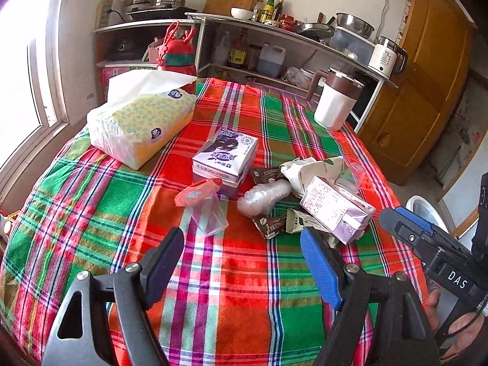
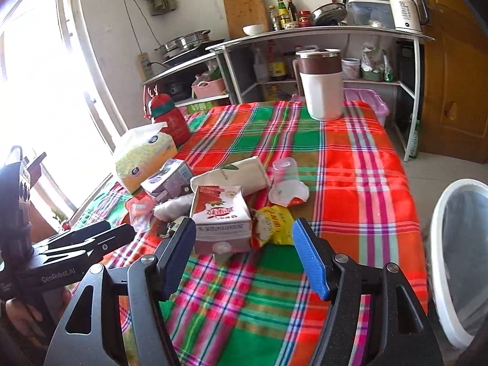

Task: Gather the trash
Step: 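Grasp the clear plastic cup with the left tool while the right tool grasps the pink juice carton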

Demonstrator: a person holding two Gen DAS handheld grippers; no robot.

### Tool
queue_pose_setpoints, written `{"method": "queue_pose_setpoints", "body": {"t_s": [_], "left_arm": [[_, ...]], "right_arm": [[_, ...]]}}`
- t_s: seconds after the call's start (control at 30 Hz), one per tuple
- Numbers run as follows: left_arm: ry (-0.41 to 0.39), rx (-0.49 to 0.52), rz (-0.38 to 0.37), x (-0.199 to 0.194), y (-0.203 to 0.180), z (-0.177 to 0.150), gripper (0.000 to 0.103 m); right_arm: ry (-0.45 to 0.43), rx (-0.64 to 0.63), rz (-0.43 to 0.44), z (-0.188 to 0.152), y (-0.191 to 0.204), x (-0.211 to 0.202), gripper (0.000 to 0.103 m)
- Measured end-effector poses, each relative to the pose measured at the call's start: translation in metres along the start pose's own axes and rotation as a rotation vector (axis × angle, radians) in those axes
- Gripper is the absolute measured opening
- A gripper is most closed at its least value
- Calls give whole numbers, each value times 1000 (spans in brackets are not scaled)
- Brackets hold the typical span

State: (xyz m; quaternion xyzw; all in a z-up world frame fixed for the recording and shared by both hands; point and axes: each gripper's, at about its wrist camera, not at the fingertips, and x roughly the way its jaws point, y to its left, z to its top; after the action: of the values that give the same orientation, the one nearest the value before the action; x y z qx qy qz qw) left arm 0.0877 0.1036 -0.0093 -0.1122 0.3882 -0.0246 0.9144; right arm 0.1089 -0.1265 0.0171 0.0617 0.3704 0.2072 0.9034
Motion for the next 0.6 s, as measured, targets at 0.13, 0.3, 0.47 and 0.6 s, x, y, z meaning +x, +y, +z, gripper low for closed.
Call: {"method": "queue_pose_setpoints", "body": {"t_s": [0.13,0.3,0.47,0.6], "left_arm": [[16,-17,15,5,12,1,82],[27,-56,20,16,27,7,82],[54,-86,44,33,35,11,82],[70,-92,66,43,37,13,82]], "right_arm": [[43,-23,-7,4,12,20,67],[89,-26,-32,5,18,38,67],[73,-22,-38,6,17,38,59],[55,-31,-56,5,18,35,56]]}}
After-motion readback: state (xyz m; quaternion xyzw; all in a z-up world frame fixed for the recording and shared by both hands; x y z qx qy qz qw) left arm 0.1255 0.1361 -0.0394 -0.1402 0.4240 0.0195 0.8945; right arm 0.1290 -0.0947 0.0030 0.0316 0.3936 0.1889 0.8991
